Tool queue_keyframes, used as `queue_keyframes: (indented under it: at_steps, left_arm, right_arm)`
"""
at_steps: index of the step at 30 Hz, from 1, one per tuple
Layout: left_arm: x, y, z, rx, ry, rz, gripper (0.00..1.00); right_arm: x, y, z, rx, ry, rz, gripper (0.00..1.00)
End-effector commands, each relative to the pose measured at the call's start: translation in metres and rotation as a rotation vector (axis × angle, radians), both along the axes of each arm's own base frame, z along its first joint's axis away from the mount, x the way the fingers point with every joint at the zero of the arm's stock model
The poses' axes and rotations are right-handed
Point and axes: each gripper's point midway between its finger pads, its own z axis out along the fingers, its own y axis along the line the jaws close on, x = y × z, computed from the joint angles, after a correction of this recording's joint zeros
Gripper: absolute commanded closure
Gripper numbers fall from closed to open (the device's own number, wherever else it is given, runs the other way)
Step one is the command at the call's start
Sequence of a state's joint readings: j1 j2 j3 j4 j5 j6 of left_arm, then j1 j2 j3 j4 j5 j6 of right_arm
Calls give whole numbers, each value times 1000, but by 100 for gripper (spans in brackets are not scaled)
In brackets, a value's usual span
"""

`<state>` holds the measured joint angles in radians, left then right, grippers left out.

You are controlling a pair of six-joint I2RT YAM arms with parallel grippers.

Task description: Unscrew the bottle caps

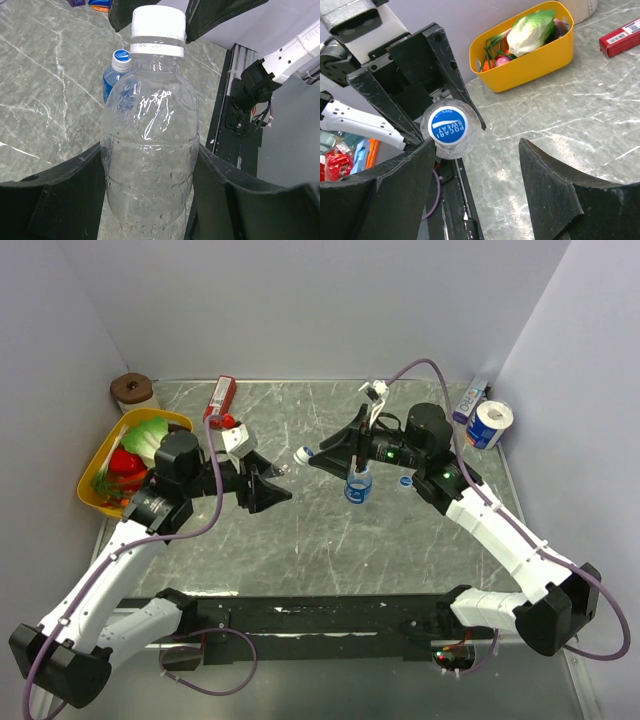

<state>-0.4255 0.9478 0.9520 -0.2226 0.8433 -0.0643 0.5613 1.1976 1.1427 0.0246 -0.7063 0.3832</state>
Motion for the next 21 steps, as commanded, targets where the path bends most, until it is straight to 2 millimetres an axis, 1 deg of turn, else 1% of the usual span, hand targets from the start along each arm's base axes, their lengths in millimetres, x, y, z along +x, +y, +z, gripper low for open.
queue_keyframes:
  at_steps: [1,2,4,8,12,13,15,16,17,18,19,20,21]
  left_arm:
    - [-13,0,32,-50,-125,-60,54]
    - [-13,0,32,-51,-126,-61,54]
    - [-13,0,32,-49,-125,-62,54]
    - [-13,0,31,-48,-125,-60,54]
    - [-6,0,25,-33,-110,-38,54]
    - [-3,0,21,-22,-108,-34,54]
    - [0,0,16,-5,-86,-25,55]
    - [0,-1,15,-3,-82,-26,55]
    - [0,-2,14,-1,-80,-24,55]
    - [3,-2,13,4,-79,-9,55]
    - [5,-2,11,20,-107,-10,55]
    - [6,-2,10,27,-107,-3,55]
    - [8,-2,7,37,-102,9,55]
  right_arm:
    - [12,-14,1,-19,-45,-84,26]
    - [13,-16,-3,-32,-34,-91,26]
    - [13,-17,-2,-37,-35,-97,26]
    - [10,-20,4,-32,-44,-97,26]
    - [-4,-20,25,19,-59,-59,23]
    - [-5,-20,30,34,-64,-59,18]
    - [-6,-19,39,60,-45,-59,13]
    - [-7,-18,48,80,-69,-42,13]
    - [-6,-15,49,89,-48,-35,12]
    - [-7,-13,55,102,-40,-27,13]
    - [-10,-10,57,109,-32,4,16]
    - [-7,-5,56,118,1,14,18]
    - [-6,-4,60,127,9,13,19]
